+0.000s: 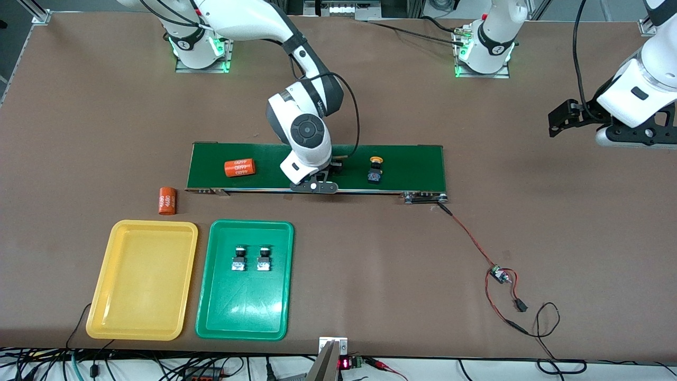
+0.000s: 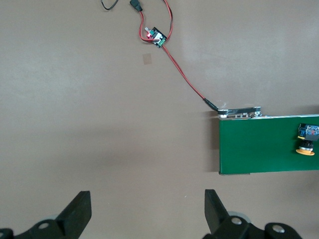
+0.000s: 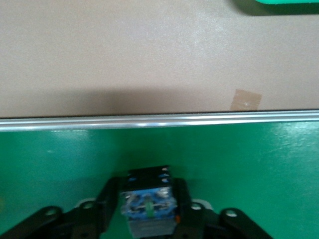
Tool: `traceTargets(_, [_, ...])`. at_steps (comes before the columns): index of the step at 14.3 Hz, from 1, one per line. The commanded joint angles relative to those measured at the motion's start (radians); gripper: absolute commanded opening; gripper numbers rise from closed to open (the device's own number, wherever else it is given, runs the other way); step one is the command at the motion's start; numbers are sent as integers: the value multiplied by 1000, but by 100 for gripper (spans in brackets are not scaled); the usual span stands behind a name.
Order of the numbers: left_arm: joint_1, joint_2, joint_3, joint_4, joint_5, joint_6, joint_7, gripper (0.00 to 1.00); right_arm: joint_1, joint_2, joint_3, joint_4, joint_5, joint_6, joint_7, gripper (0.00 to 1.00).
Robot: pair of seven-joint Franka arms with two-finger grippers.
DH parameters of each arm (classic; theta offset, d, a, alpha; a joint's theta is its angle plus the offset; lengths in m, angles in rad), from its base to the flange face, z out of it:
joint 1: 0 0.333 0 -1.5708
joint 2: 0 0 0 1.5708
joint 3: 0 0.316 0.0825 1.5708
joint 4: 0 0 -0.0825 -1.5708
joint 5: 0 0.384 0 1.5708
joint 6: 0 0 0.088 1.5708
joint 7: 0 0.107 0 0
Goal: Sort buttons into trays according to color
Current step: 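Carry the yellow button into the yellow tray and open the right gripper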
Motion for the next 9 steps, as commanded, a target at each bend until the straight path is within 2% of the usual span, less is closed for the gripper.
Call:
traceTargets(1, [-4,11,1,29,-15,-23,15,100,4,-1,-7,20,16,-6,12,5])
traceTargets(4, [-4,13,3,31,-15,-25,14,100,-15,-15,-26,32,14,-5,7,2])
traceTargets(8, [-1,13,4,35,-15,-26,12,100,-60,-24,-144,96,14,-8,-11,0])
traceTargets(9, [1,14,6,37,-15,-26,12,100,-106,-24,-149,101,8,-8,-14,0])
